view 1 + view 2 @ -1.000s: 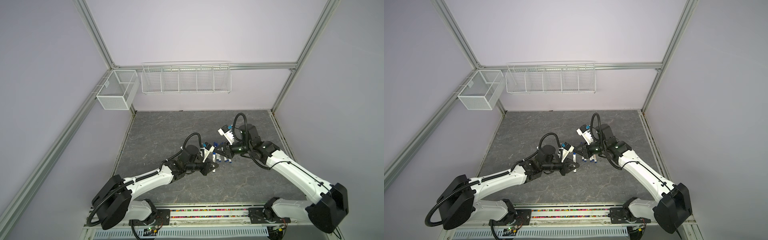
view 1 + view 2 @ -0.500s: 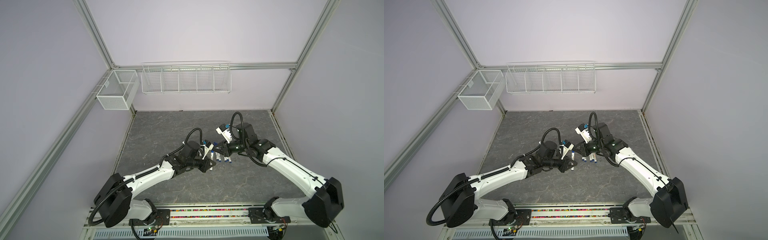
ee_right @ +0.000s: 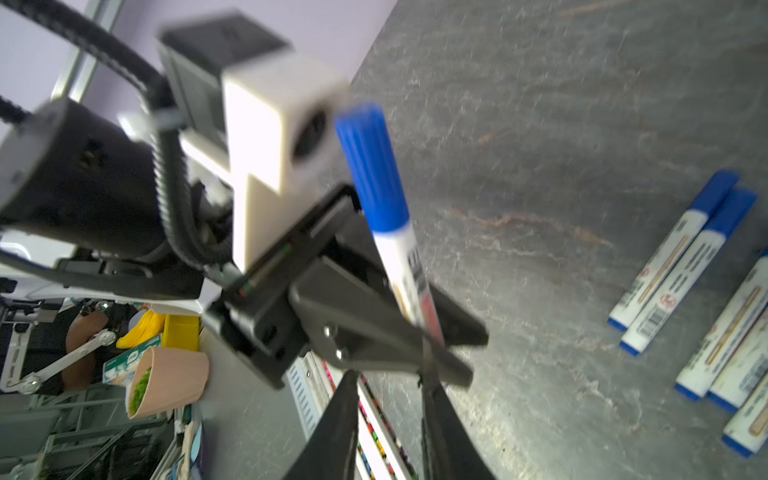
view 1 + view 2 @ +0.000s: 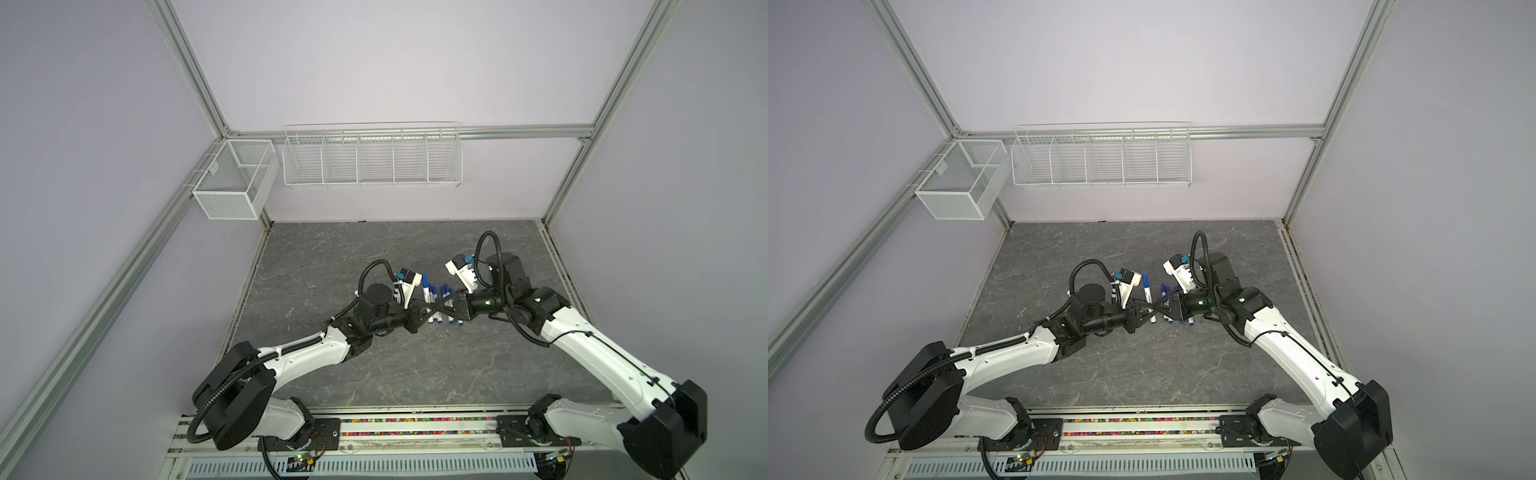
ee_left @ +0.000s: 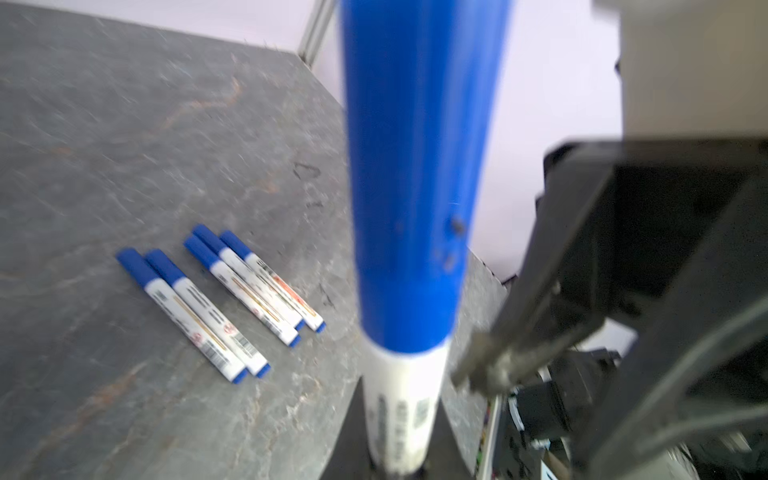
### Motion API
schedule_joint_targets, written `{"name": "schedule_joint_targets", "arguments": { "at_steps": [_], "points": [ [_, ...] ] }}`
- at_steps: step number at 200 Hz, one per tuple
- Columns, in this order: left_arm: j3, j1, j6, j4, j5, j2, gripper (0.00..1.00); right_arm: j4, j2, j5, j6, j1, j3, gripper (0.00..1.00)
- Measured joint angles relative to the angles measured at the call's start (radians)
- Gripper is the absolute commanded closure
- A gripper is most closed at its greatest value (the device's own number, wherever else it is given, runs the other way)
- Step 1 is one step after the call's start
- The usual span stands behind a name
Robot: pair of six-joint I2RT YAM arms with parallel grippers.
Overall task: Insert the pens into the pen caps
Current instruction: 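Lay the capped marker by the group with the right gripper while the left releases it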
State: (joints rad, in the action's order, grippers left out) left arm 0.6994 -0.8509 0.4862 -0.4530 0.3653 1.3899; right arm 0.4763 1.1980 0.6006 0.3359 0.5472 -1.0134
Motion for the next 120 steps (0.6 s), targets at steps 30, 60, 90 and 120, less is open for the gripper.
{"name": "schedule_joint_targets", "arguments": {
  "at_steps": [30,60,90,120],
  "points": [
    [-0.032,-0.003,0.032,-0.081,-0.053,0.0,1.0,0.021,-0.001,-0.003,0.03,0.002,0.0,0.63],
    [-0.035,-0.004,0.038,-0.109,-0.068,0.005,1.0,0.005,-0.003,-0.018,0.05,0.002,0.0,0.61],
    [-0.035,-0.005,0.045,-0.125,-0.074,0.017,1.0,-0.024,0.003,-0.032,0.058,0.005,-0.017,0.6],
    [-0.035,-0.008,0.051,-0.125,-0.078,0.024,1.0,-0.068,0.044,-0.039,0.06,0.019,-0.072,0.61]
  ]
}}
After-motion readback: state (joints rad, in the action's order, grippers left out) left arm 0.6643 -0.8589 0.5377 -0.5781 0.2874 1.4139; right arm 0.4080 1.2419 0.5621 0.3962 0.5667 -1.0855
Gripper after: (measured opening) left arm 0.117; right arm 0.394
